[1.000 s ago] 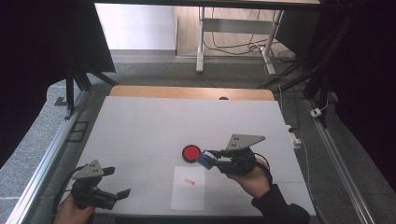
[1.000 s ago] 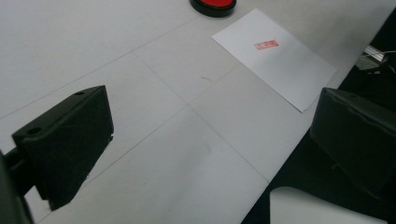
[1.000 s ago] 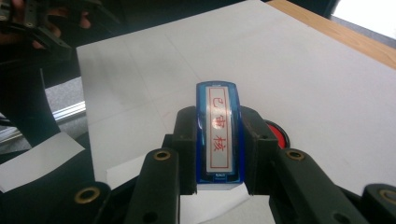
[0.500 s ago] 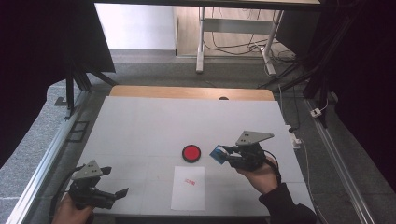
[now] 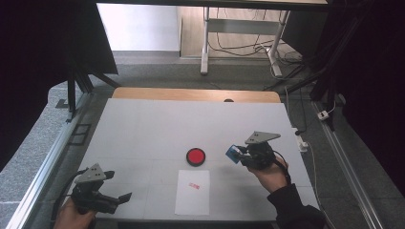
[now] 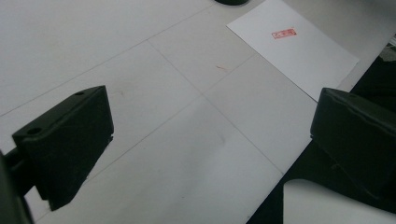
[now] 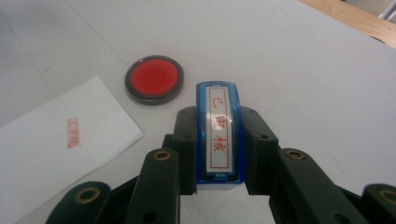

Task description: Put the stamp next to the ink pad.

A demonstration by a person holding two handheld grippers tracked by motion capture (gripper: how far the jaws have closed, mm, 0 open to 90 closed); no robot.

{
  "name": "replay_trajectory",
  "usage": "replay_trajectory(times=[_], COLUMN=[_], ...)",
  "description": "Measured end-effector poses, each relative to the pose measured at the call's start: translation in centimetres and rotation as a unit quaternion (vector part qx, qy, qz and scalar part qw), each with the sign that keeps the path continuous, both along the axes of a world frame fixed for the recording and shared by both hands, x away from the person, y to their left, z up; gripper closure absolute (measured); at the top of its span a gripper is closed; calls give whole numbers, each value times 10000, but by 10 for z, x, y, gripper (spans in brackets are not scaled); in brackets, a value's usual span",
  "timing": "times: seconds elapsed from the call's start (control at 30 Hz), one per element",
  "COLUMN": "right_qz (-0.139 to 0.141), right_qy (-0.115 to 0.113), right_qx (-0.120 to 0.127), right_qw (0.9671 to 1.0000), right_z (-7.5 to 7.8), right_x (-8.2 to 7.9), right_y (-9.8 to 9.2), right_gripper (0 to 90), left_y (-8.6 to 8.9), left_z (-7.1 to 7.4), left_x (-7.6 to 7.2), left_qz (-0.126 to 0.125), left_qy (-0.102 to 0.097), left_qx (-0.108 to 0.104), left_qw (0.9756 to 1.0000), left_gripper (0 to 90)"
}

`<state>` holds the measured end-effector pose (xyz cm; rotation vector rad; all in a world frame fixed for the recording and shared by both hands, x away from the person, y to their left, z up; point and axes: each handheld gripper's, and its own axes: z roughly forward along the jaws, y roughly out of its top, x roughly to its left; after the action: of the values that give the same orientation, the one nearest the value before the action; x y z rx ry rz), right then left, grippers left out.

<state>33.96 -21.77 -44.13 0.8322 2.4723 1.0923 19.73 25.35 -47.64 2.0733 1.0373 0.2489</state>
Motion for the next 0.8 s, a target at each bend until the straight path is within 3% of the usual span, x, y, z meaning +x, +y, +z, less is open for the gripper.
replay_trajectory(times=[0.53, 0.8], right_qz=[-274, -244], right_qy=[107, 198], right_qx=[-270, -428], right_qw=[9992, 9986], right_z=[-23, -33], right_x=[17, 22], right_y=[-9, -8], right_gripper=[707, 707], left_y=[-1, -1], left_z=[0, 0], left_x=[0, 0], left_qz=[0, 2], left_qy=[23, 20], left_qx=[45, 67], left_qw=[10000, 10000], left_gripper=[3, 4])
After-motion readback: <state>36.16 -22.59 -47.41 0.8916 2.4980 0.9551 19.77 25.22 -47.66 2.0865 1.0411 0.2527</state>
